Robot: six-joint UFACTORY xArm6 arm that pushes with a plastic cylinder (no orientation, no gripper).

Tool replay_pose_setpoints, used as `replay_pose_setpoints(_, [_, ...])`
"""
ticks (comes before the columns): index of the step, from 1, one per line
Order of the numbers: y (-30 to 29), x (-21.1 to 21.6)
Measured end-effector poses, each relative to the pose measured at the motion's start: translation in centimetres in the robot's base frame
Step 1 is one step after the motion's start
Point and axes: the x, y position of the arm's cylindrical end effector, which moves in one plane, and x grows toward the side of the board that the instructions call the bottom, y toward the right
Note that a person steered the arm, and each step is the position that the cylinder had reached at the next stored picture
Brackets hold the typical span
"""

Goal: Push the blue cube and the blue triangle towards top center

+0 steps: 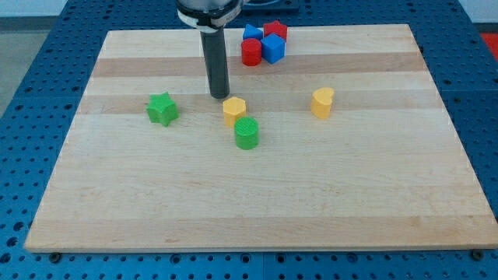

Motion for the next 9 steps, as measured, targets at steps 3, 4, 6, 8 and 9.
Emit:
replay_pose_setpoints(3, [1.8,7.5])
replay_pose_setpoints(4, [4.0,9.4])
replay_pose_setpoints(6, [8.6,13.5])
replay_pose_setpoints(8, [11.6,12.9])
replay_pose_setpoints(9, [11.6,11.7])
